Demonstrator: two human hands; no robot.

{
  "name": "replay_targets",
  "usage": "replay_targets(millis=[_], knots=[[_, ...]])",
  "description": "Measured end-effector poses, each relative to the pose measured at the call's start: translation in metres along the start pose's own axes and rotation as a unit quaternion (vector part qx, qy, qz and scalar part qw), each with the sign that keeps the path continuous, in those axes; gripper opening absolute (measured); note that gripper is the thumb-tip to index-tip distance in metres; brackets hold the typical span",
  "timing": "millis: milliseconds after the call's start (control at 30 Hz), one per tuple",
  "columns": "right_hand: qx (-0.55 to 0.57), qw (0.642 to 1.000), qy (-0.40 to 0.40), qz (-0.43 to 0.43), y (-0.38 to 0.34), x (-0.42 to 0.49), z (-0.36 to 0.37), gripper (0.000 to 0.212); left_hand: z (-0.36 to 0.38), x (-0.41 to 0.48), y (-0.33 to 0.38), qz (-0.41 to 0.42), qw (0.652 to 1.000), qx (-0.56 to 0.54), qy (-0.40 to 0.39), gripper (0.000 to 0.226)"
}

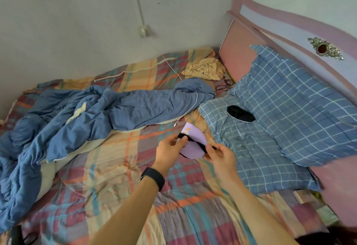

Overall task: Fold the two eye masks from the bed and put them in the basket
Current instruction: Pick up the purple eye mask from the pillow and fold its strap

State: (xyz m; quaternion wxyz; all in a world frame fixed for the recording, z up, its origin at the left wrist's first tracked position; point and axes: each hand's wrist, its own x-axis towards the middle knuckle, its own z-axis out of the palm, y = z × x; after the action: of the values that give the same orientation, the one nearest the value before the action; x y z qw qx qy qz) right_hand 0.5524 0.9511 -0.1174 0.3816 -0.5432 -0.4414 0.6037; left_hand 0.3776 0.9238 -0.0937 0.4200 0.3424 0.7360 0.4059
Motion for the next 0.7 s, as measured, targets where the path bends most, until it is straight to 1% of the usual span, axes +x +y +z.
replay_targets(millis=[33,100,167,200,300,367,400,467,500,567,633,700], knots=[[0.015,1.0,0.018,0.018,0.003,0.019,-0.011,0.008,0.023,0.014,0.002,-0.021,1.0,-0.002,0.016,0.014],[0.055,0.996,0.055,0.031,0.0,0.015,-0.007,0.011,0.03,0.007,-0.001,-0.042,0.998,-0.026,0.048,0.025],[0.081,0.993,0.055,0.063,0.003,0.024,-0.002,0.008,0.042,0.011,-0.005,-0.063,0.993,-0.034,0.099,0.028],[0.09,0.992,0.046,0.072,0.003,0.022,0.001,0.007,0.046,0.009,-0.005,-0.066,0.99,-0.036,0.116,0.026],[0.066,0.995,0.021,0.073,0.002,0.021,0.003,0.007,0.051,0.003,-0.002,-0.054,0.987,-0.044,0.147,0.014],[0.035,0.998,0.027,0.051,0.003,0.025,0.001,0.01,0.051,-0.001,0.0,-0.04,0.987,-0.046,0.149,0.015],[0.007,0.999,0.017,0.043,0.006,0.03,0.003,0.011,0.048,-0.002,-0.003,-0.044,0.984,-0.052,0.162,0.015],[-0.063,0.997,-0.03,0.027,0.009,0.036,0.018,0.014,0.032,-0.008,-0.014,-0.06,0.977,-0.058,0.198,0.016],[-0.096,0.993,-0.059,0.019,0.011,0.036,0.029,0.014,0.02,-0.014,-0.021,-0.072,0.974,-0.054,0.207,0.018],[-0.14,0.983,-0.118,-0.001,0.011,0.032,0.051,0.009,-0.005,-0.027,-0.038,-0.094,0.973,-0.031,0.208,0.021],[-0.197,0.962,-0.188,-0.037,0.011,0.021,0.082,0.005,-0.04,-0.053,-0.059,-0.113,0.968,-0.018,0.221,0.027],[-0.249,0.933,-0.248,-0.08,0.008,0.002,0.115,0.004,-0.079,-0.089,-0.08,-0.125,0.96,-0.009,0.249,0.029]])
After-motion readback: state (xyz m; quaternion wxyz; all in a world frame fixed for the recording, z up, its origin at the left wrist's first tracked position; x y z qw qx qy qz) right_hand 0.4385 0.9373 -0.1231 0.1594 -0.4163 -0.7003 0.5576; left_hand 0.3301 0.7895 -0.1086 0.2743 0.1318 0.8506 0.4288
